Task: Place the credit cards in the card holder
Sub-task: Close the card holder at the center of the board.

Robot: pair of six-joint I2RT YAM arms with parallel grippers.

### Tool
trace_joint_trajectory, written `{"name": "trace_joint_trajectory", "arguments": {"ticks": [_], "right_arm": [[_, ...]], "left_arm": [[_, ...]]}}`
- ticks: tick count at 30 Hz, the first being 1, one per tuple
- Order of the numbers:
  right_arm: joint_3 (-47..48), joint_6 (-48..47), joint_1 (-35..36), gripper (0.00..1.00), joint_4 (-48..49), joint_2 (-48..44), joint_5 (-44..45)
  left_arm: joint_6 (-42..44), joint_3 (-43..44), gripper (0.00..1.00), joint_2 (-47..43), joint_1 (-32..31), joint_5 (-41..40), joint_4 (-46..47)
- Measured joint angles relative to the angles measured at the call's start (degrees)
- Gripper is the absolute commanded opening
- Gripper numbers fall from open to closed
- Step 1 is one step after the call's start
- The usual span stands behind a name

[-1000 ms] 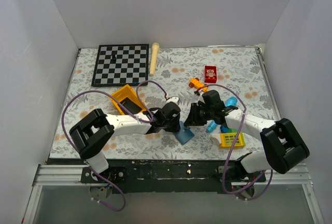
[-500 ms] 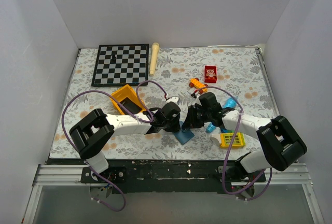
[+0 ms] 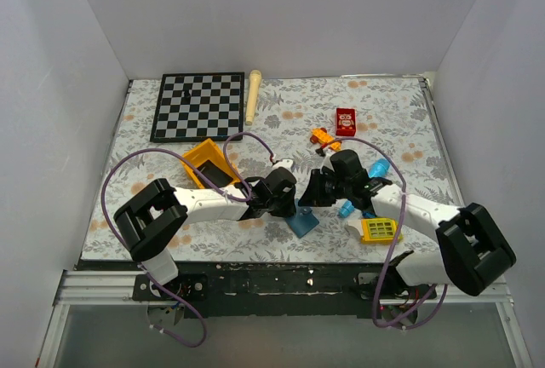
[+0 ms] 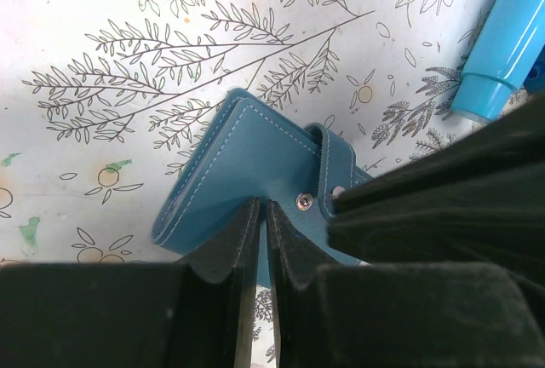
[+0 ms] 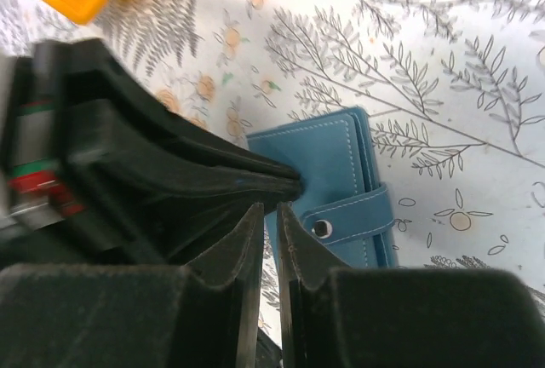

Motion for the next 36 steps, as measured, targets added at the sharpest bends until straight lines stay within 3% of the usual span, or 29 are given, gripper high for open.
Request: {"name": "trace_joint_trajectory", "arguments": {"ticks": [7,14,36], "right_arm": [[0.33,-1.25,0.04,0.19,-2.86,-9.40,7.48],[1.20,-2.40,0.04,0.21,-8.76,-7.67,12.98],[1.20,-4.74,0.04,0.22,-7.82,-0.57,6.23]], "left_arm": [[-0.02,0.00,0.07,0.02,0.00,0.00,0.00],[-0.02,0.00,0.08,0.07,0.00,0.00,-0.02],[0.02,0.00,0.08,0.07,0.00,0.00,-0.02]]}}
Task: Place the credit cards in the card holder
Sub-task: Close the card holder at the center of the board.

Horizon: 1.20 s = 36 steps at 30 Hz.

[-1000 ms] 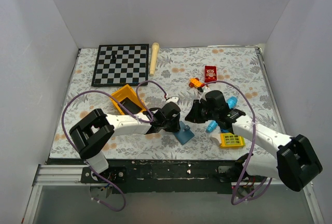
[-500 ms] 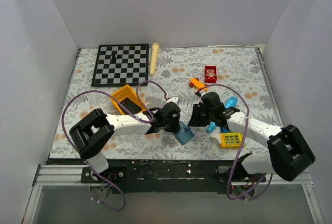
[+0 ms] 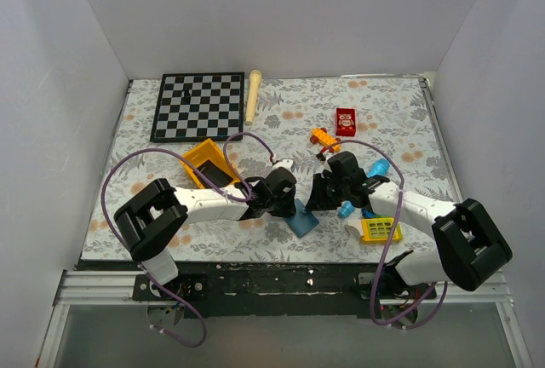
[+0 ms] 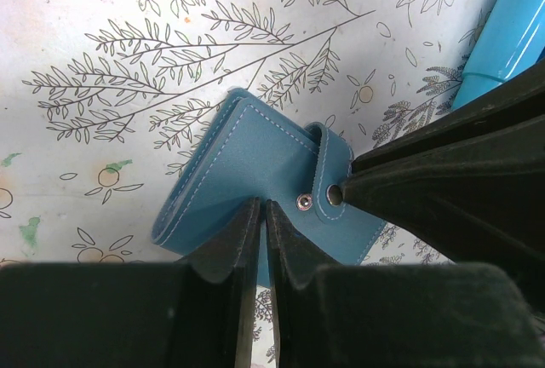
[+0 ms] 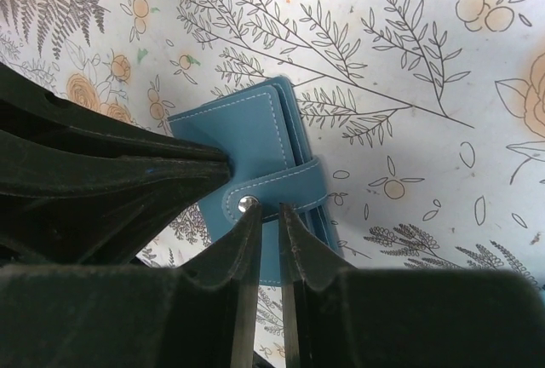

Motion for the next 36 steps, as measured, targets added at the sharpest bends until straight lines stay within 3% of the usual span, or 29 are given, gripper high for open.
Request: {"name": "trace_joint_trajectory", "arguments": {"ticks": [36], "right_arm": [[0.79,-0.04,0.02,0.26,1.03,1.18,-2.21]], "left_arm": [[-0.04,0.00,0.07,0.00,0.00,0.00,0.00]]}}
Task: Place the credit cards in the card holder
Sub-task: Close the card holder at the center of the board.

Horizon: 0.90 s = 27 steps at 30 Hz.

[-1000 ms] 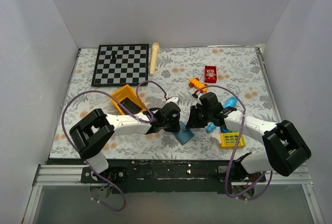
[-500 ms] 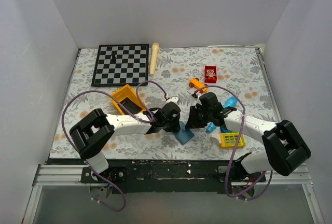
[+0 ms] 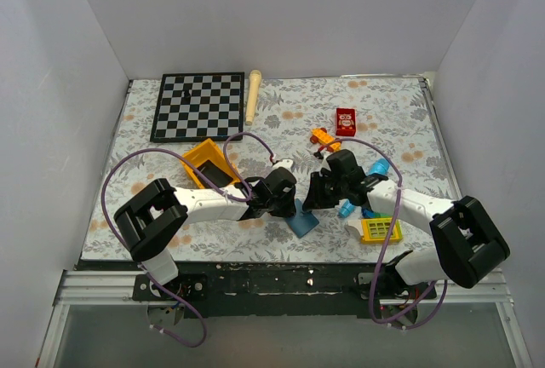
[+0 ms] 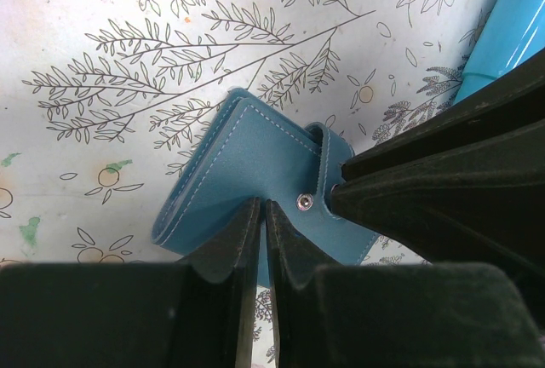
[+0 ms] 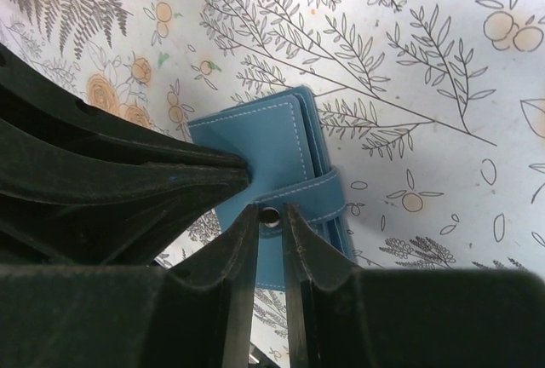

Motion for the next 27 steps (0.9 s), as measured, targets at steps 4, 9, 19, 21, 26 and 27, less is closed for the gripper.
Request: {"name": "trace_joint_trajectory", "arguments": {"ticks": [4,9,19,21,26,27], "right_arm": [[0.76,-0.02,0.04,0.26,0.24,0.44,-0.24],[0.83,-0.02,0.24,0.26,0.37,0.96,-0.31],[0.83,0.04,0.72,0.26,0.50,0.96,-0.28],[0.83,0.07,0.79,0.26,0.55,0.98,-0.28],[0.81,0.26,1.14,0.26,1.14,1.70,-0.48],[0.81,0.31,1.25,0.26,1.14,1.84,-0.52]], "left_arm": [[0.00,0.00,0.07,0.00,0.00,0.00,0.00],[0.00,-0.02,0.07,0.00,0.00,0.00,0.02],[0.00,-0.02,0.07,0.00,0.00,0.00,0.02],[0.00,-0.02,0.07,0.00,0.00,0.00,0.02],[0.00,-0.04,0.07,0.00,0.00,-0.02,0.09],[0.00,-0.07,0.07,0.00,0.00,0.00,0.11]]}}
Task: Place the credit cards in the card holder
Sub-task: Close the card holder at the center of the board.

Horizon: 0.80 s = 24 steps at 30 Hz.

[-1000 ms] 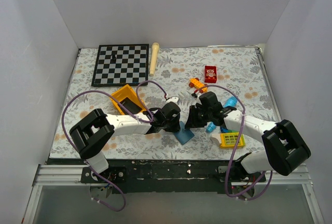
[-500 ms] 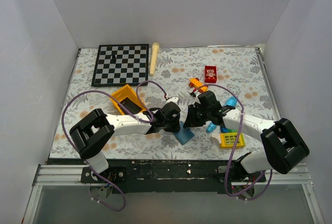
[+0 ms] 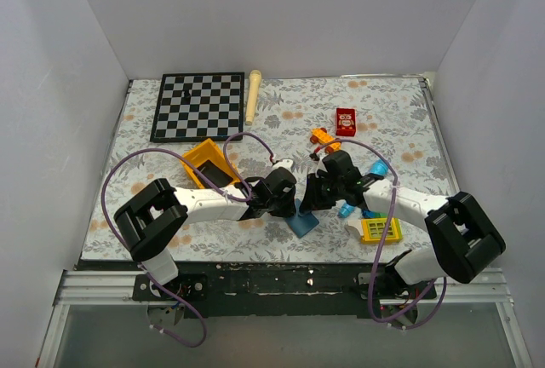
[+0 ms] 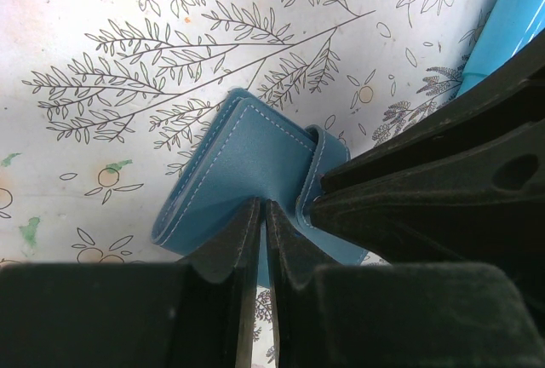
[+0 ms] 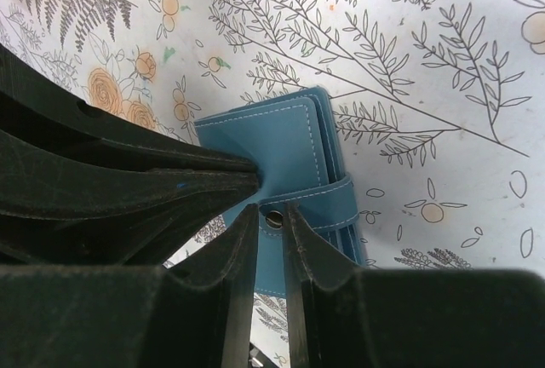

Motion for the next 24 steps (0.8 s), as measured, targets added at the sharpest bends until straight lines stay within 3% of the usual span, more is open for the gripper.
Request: {"name": "trace_joint_trajectory", "arguments": {"ticks": [24], "right_arm": [[-1.25,0.39,1.05,0.24,0.26,0.61,-0.13]], "left_arm": [[0.00,0.00,0.07,0.00,0.00,0.00,0.04]]}}
